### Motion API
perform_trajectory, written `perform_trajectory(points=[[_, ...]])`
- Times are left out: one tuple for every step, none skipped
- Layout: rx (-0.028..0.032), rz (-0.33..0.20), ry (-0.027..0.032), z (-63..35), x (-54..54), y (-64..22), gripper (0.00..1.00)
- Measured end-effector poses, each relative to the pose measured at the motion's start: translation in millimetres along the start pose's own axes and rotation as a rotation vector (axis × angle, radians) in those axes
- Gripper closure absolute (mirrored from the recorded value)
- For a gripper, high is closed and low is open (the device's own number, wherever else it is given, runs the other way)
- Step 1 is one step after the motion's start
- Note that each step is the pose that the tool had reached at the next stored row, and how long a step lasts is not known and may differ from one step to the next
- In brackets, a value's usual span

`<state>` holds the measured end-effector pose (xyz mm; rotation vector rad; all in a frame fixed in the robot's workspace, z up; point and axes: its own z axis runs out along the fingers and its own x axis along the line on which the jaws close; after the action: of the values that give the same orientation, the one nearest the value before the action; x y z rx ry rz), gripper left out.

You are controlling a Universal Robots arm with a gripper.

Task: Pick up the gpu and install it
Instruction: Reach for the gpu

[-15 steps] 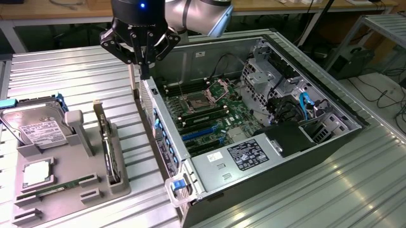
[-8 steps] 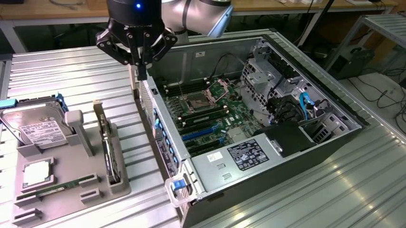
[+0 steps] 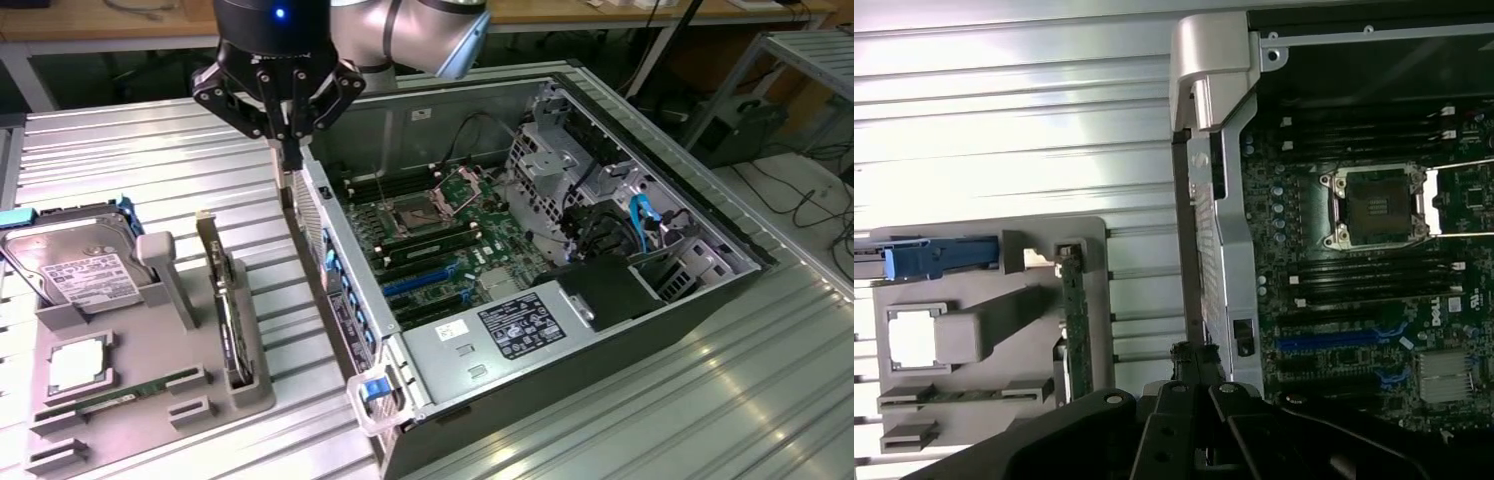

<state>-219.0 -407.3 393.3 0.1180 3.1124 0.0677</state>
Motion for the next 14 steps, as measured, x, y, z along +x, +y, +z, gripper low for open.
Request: perform_trajectory(points=[[0.0000, 0.000, 0.0000, 0.0, 0.6, -0.1, 0.89], [0.0001, 0.000, 0.0000, -0.1, 1.3, -0.3, 0.89], [0.0000, 0.000, 0.0000, -0.1, 1.9, -0.5, 0.89], [0.0000, 0.000, 0.0000, -0.1, 2.6, -0.6, 0.89], [0.0001, 0.000, 0.0000, -0.1, 3.2, -0.8, 0.89], [0.0000, 0.000, 0.0000, -0.1, 3.8, -0.9, 0.89], [0.0000, 0.000, 0.0000, -0.2, 4.4, -1.1, 0.89], [0.0000, 0.000, 0.0001, -0.2, 5.1, -1.2, 0.89], [0.0000, 0.000, 0.0000, -0.2, 5.9, -1.4, 0.89], [0.0000, 0.000, 0.0000, -0.2, 6.5, -1.6, 0.89], [0.0000, 0.000, 0.0001, -0.3, 7.3, -1.8, 0.89], [0.0000, 0.000, 0.0000, -0.3, 8.0, -1.9, 0.89], [0.0001, 0.000, 0.0000, -0.3, 8.8, -2.1, 0.89], [0.0000, 0.000, 0.0000, -0.3, 9.3, -2.3, 0.89]])
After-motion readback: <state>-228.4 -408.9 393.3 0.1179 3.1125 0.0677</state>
